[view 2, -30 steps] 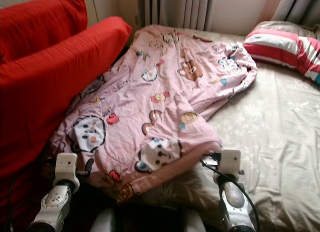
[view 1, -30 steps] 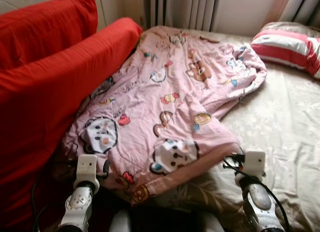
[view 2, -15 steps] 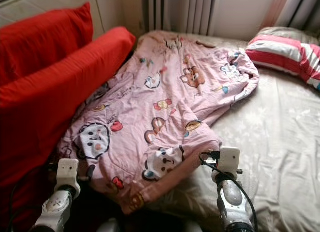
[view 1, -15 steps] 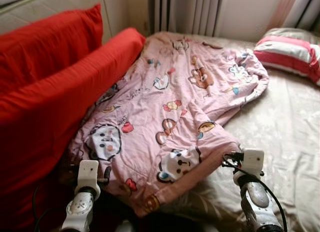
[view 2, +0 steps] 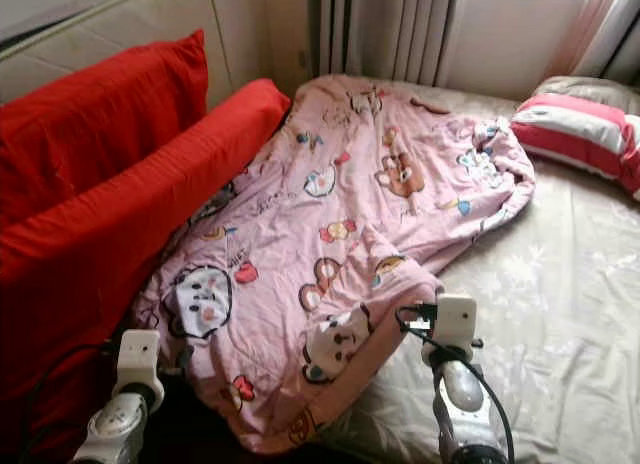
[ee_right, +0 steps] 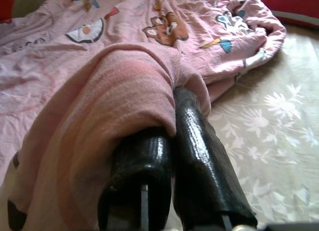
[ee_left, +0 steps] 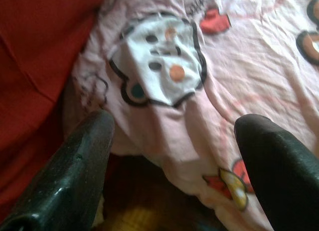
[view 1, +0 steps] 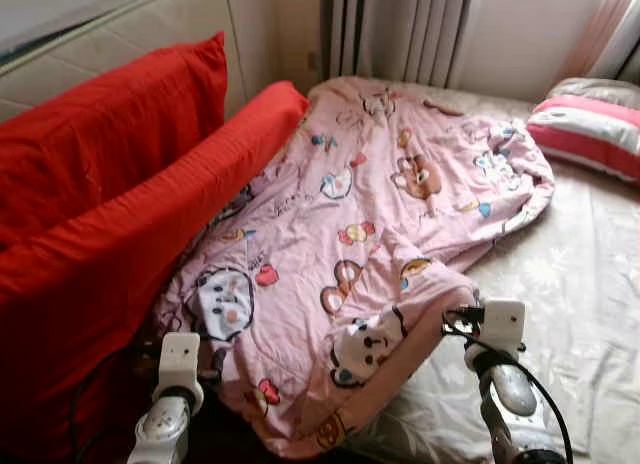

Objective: Clean up the room

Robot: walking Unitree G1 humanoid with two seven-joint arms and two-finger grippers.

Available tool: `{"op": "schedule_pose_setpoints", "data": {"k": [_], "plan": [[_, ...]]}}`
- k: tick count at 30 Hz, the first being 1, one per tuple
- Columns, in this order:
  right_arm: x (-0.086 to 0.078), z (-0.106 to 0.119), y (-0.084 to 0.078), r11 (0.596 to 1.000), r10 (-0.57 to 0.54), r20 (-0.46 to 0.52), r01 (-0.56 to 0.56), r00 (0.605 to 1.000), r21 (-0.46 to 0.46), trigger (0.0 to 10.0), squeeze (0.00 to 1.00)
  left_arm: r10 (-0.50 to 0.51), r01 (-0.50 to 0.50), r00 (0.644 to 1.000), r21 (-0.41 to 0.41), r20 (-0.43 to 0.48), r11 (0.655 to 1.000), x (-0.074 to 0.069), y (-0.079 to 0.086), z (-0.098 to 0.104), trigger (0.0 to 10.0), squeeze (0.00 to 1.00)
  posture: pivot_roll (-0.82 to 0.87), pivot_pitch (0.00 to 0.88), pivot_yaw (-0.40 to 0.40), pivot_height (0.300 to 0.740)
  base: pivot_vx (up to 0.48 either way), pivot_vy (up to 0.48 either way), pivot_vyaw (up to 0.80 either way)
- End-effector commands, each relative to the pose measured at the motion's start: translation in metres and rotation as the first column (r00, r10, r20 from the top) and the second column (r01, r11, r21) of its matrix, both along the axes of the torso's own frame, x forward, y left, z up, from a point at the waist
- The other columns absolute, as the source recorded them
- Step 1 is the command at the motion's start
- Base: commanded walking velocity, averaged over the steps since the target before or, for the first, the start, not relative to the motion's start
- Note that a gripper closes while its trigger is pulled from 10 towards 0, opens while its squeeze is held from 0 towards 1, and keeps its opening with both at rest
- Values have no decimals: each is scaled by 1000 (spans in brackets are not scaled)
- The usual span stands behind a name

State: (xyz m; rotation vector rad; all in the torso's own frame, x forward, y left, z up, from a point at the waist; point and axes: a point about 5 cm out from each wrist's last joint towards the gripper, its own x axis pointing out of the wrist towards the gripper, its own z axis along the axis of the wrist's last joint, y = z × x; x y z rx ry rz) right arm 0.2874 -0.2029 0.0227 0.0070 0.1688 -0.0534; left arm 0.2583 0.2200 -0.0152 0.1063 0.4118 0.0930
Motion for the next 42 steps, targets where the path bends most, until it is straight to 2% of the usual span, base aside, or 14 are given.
{"op": "schedule_pose_setpoints", "data": {"k": [1,19,42], "plan": [[1,0,1,1000,-1,-4,1,1000,10,10000,0,20,-22,998,-21,-62,1000,-11,2,-11,10000,0,-3,35,-5,740,0,0,0],[1,0,1,1000,-5,5,5,1000,4,10000,0,62,-73,982,-57,-176,996,-37,3,-32,10000,0,-10,14,2,740,0,0,0],[1,0,1,1000,11,-2,-11,1000,-19,10000,0,60,-75,980,-71,-191,995,-41,-1,-35,10000,0,-11,11,-11,740,-295,0,0]]}}
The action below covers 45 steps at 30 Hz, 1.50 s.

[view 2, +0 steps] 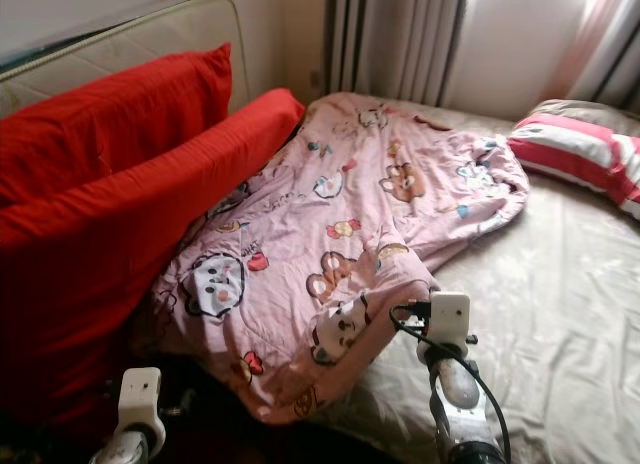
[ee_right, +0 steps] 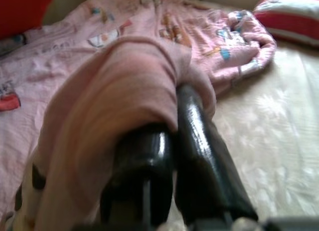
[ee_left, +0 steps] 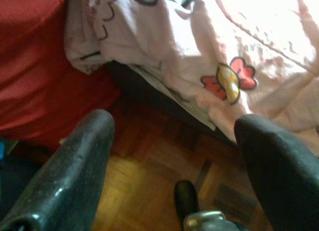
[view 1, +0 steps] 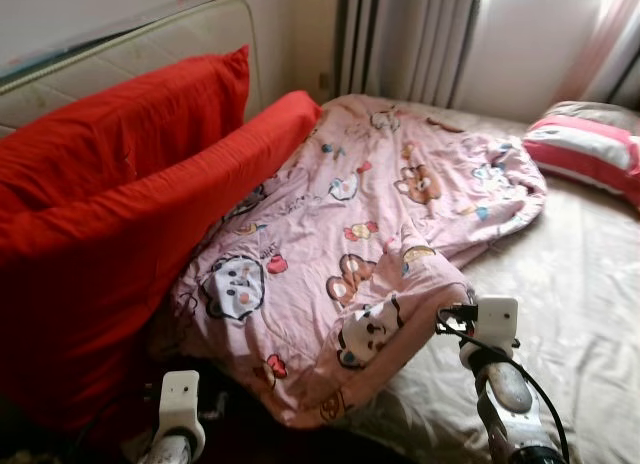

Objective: Clean up the room

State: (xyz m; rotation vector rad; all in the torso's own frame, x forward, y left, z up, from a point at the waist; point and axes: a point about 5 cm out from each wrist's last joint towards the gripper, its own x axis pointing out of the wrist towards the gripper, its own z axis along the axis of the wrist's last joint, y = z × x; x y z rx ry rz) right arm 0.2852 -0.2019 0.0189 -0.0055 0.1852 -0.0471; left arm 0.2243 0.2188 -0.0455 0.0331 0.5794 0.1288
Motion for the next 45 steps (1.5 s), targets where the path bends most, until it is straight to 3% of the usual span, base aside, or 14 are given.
{"op": "schedule_pose_setpoints", "data": {"k": [1,7,15,19,23,28,34,35,38,39,40,45], "plan": [[3,3,-1,1000,-2,14,2,1000,-13,10000,0,8,-9,1000,-9,-28,1000,-7,0,-5,10000,0,-11,11,-12,740,-330,0,0],[2,4,-7,998,-45,22,46,999,-36,10000,0,9,-10,999,-8,-32,1000,-8,0,-5,10000,0,-11,17,-12,740,-327,0,0],[8,23,-27,975,-185,128,198,974,-99,10000,0,10,-11,999,-8,-38,1000,-9,1,-6,10000,0,-9,26,-11,740,-330,0,0],[12,36,-36,947,-249,192,280,949,-159,10000,0,11,-11,999,-8,-40,1000,-9,2,-6,10000,0,-10,30,-8,740,-327,0,0],[12,50,-52,886,-367,279,425,887,-185,10000,0,11,-11,999,-7,-42,1000,-9,3,-6,10000,0,-9,31,-3,740,-328,0,0],[9,52,-58,849,-416,304,486,857,-210,10000,0,9,-9,999,-4,-45,1000,-9,4,-6,10000,0,-11,32,0,740,-330,0,0],[7,28,-48,898,-384,132,403,914,-179,10000,0,4,-4,998,-5,-59,1000,-10,3,-8,10000,0,-15,36,1,740,0,0,0],[7,16,-39,933,-327,38,329,944,-144,10000,0,1,-2,998,-5,-64,1000,-11,2,-8,10000,0,-17,37,2,740,0,0,0],[4,9,-35,938,-306,1,301,952,-173,10000,0,-3,3,997,-9,-75,1000,-13,0,-10,10000,0,-14,38,0,740,0,0,0],[4,8,-35,937,-307,-8,301,952,-175,10000,137,-4,3,997,-10,-79,1000,-14,0,-11,10000,0,-13,39,0,740,0,0,0],[3,7,-37,933,-319,-20,310,947,-182,10000,1000,-4,3,996,-11,-87,1000,-15,0,-12,10000,0,-13,39,0,740,0,0,0],[2,6,-40,927,-335,-32,323,942,-190,10000,1000,-1,-1,993,-15,-120,1000,-21,0,-16,10000,0,-11,40,-2,740,0,0,0]]}}
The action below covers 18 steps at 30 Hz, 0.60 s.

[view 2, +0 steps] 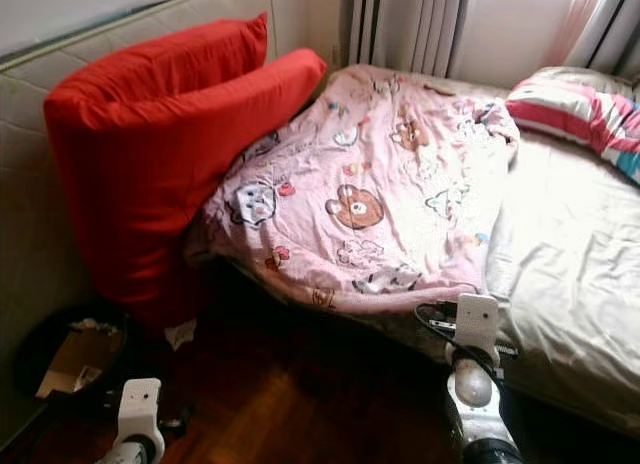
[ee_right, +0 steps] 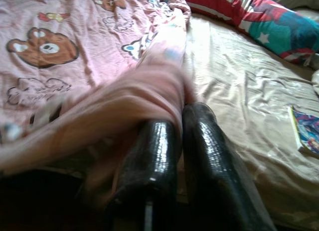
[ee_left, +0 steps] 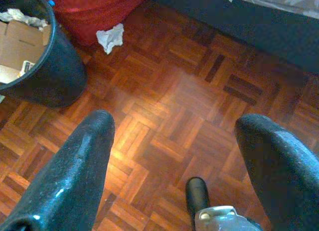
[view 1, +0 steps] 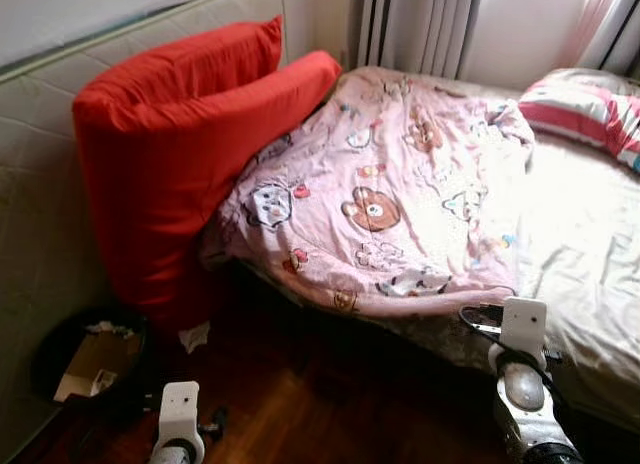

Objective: Clean up the room

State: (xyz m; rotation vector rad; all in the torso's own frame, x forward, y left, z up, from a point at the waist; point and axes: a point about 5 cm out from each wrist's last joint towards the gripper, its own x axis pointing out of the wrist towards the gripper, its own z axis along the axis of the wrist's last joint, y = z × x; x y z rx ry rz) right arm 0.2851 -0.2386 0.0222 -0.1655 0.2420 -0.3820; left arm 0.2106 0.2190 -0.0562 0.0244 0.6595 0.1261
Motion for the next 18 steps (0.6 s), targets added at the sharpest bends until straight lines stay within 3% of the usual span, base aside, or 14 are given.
{"op": "schedule_pose_setpoints", "data": {"k": [1,8,9,10,11,15,18], "plan": [[2,2,-6,1000,-29,-10,29,1000,0,10000,1000,-2,1,999,-3,-49,1000,-9,0,-6,10000,0,-10,41,-3,740,0,0,0],[-3,1,-19,992,-115,-40,112,993,-61,10000,1000,2,-3,998,-8,-67,1000,-13,2,-9,10000,0,-8,42,-5,740,0,0,0],[-5,-3,-20,992,-116,-70,112,991,-66,10000,451,3,-3,998,-9,-70,1000,-14,2,-9,10000,0,-9,40,-4,740,0,0,0],[-6,-4,-20,992,-115,-78,110,990,-66,10000,451,3,-4,998,-10,-71,1000,-14,3,-9,10000,0,-9,40,-4,740,0,0,0],[-7,-6,-20,992,-112,-95,106,989,-62,10000,0,3,-3,997,-10,-72,1000,-15,3,-9,10000,0,-9,38,-5,740,0,0,0],[-17,-24,-12,998,-59,-207,55,976,-28,10000,0,3,-3,997,-11,-81,1000,-15,3,-10,10000,0,-9,33,-7,740,0,0,0],[-25,-38,-3,997,4,-273,16,962,71,10000,0,3,-4,996,-14,-87,1000,-16,2,-11,10000,0,-7,31,-6,740,0,0,0]]}}
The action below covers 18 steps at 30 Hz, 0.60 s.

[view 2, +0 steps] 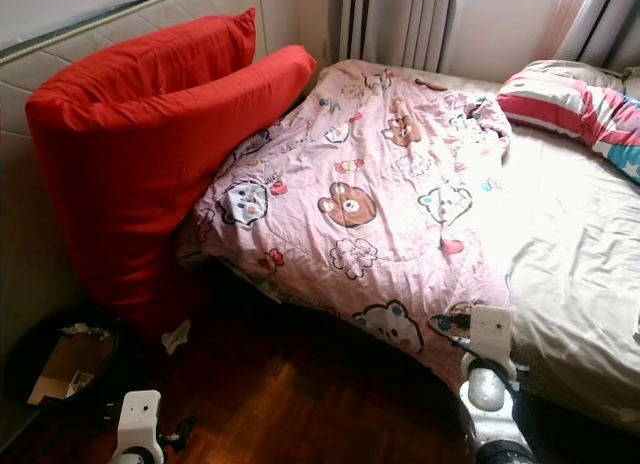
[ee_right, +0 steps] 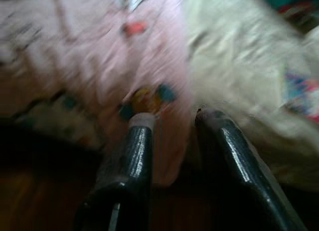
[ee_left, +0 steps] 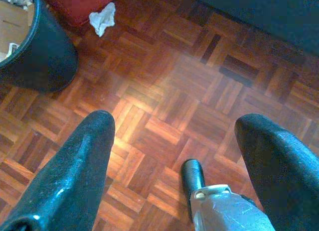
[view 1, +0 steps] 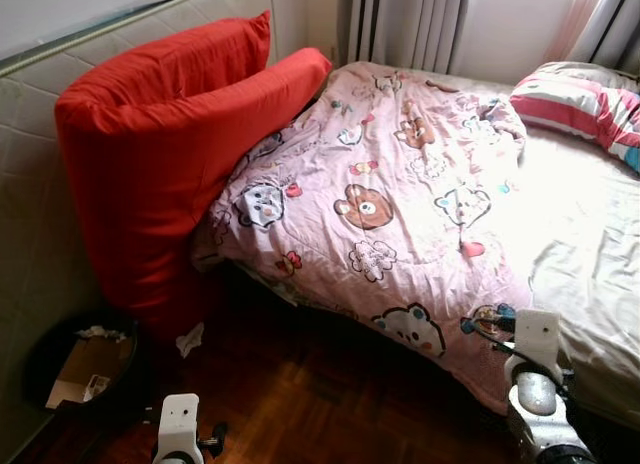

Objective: Clean up the room

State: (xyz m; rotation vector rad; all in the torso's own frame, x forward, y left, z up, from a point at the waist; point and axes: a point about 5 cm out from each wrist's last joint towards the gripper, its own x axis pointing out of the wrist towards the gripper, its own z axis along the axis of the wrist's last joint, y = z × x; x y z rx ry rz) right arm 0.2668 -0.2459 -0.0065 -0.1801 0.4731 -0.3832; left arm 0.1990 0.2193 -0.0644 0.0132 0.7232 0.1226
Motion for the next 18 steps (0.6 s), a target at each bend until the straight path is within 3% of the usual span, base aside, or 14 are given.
{"op": "schedule_pose_setpoints", "data": {"k": [1,4,5,6,7,8,10,12,18], "plan": [[-9,-13,7,997,25,-61,-20,998,78,10000,0,1,-1,1000,0,-26,1000,-4,1,-3,10000,0,-12,27,-6,740,0,0,0],[-20,-27,16,986,82,-127,-62,989,154,10000,0,-7,7,999,-3,-35,1000,-4,-1,-3,10000,0,-12,25,-6,740,0,0,0],[-34,-40,24,971,128,-194,-83,973,224,10000,0,-14,14,999,-6,-49,1000,-4,-3,-5,10000,0,-17,16,0,740,0,0,0],[-34,-40,24,971,128,-194,-83,973,224,10000,0,-14,14,999,-6,-49,1000,-4,-3,-5,10000,0,-17,16,0,740,0,0,0],[-45,-50,31,956,176,-245,-107,953,271,10000,0,-16,16,998,-7,-59,1000,-5,-4,-5,10000,0,-22,13,0,740,0,0,0],[-45,-50,31,956,176,-245,-107,953,271,10000,0,-16,16,998,-7,-59,1000,-5,-4,-5,10000,0,-22,13,0,740,0,0,0],[-66,-64,33,955,196,-343,-99,919,280,10000,0,-6,6,997,-4,-78,1000,-10,-3,-8,10000,0,-4,0,-2,740,0,0,0],[-77,-70,32,957,160,-375,-51,913,285,10000,0,9,-9,996,-4,-87,1000,-12,0,-9,10000,0,5,0,-2,740,0,0,0],[-87,-76,38,947,154,-389,-23,908,321,10000,0,14,-14,994,0,-104,1000,-17,3,-11,10000,0,-7,0,6,740,0,0,0]]}}
